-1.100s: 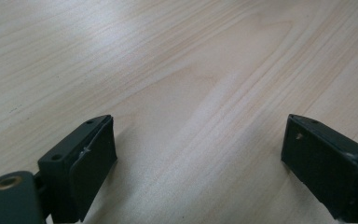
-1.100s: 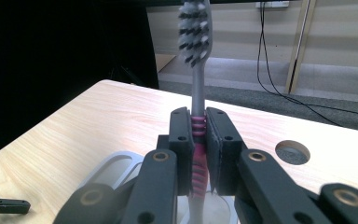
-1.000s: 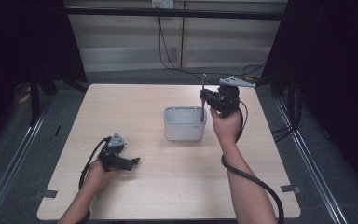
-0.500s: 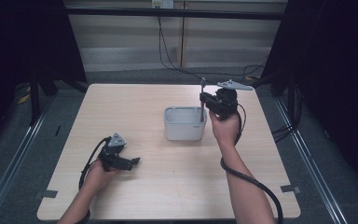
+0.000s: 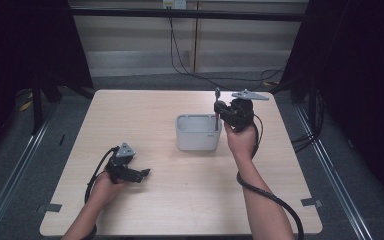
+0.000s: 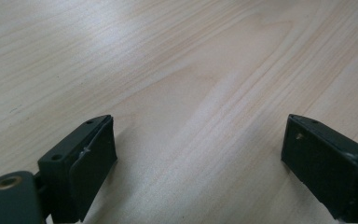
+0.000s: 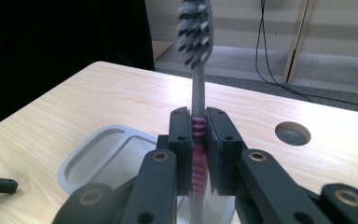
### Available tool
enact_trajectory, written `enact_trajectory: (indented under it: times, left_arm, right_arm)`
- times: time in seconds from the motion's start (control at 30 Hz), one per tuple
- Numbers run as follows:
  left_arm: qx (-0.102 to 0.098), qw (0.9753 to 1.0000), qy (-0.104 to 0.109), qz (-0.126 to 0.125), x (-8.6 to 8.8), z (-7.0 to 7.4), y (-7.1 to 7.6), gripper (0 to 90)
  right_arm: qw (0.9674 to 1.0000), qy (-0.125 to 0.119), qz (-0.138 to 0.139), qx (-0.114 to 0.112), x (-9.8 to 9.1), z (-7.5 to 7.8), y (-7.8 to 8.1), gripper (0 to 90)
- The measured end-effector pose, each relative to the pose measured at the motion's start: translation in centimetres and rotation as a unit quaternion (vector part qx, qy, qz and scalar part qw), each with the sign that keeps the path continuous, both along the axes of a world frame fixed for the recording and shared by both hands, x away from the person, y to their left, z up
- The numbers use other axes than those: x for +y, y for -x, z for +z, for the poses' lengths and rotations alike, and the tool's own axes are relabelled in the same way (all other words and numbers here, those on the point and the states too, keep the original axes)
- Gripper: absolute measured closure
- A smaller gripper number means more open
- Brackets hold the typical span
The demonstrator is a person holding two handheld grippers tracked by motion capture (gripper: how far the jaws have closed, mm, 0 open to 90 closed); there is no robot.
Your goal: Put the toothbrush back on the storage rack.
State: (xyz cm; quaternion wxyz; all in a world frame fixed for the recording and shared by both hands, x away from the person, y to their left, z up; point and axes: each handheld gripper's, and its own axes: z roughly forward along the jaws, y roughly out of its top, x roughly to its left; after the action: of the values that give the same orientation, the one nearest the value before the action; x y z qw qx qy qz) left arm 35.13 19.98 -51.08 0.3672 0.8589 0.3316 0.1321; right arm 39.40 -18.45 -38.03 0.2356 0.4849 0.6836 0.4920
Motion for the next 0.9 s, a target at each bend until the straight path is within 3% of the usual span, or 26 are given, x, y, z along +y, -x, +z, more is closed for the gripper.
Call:
enact_trajectory:
  times: [0.9]
  left_arm:
    - [0.000,1.0000,0.000,0.000,0.0,0.0,0.0,9.6]
  right_arm:
    - [0.9997,-0.009,0.000,0.024,-0.3,-2.8,0.6,80.8]
